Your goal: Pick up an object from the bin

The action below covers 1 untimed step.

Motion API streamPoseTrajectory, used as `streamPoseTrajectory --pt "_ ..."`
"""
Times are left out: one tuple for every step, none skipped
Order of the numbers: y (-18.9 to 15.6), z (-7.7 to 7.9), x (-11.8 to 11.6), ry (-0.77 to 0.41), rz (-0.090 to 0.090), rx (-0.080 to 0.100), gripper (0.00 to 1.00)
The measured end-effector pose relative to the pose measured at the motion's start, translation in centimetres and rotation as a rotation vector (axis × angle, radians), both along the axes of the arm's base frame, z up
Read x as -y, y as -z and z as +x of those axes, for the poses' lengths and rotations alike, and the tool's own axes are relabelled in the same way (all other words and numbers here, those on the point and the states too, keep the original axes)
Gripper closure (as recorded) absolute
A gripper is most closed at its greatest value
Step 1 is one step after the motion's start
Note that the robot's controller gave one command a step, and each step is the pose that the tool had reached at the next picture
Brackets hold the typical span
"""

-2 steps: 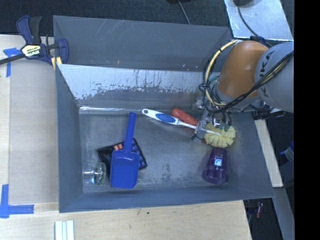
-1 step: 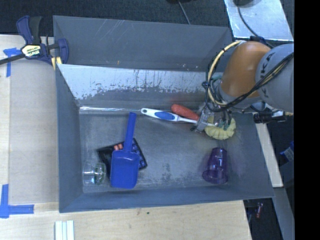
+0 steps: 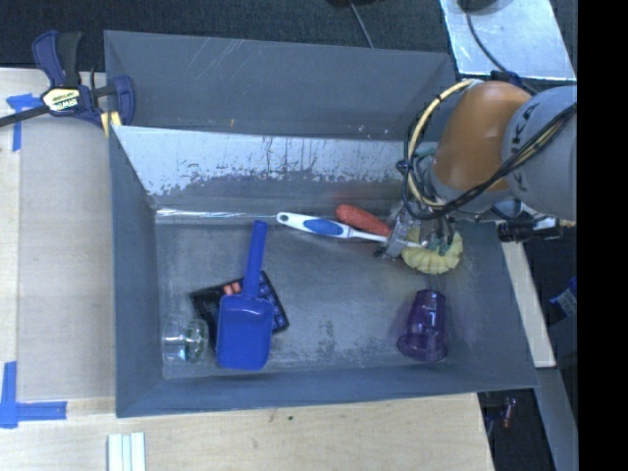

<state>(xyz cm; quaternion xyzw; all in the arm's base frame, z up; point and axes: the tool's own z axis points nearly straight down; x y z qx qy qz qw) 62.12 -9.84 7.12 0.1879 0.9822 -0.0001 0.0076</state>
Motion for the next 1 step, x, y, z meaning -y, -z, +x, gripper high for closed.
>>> streamPoseTrajectory --pt "-10.54 -0.63 0.15 0.007 -0.001 0.005 1.00"
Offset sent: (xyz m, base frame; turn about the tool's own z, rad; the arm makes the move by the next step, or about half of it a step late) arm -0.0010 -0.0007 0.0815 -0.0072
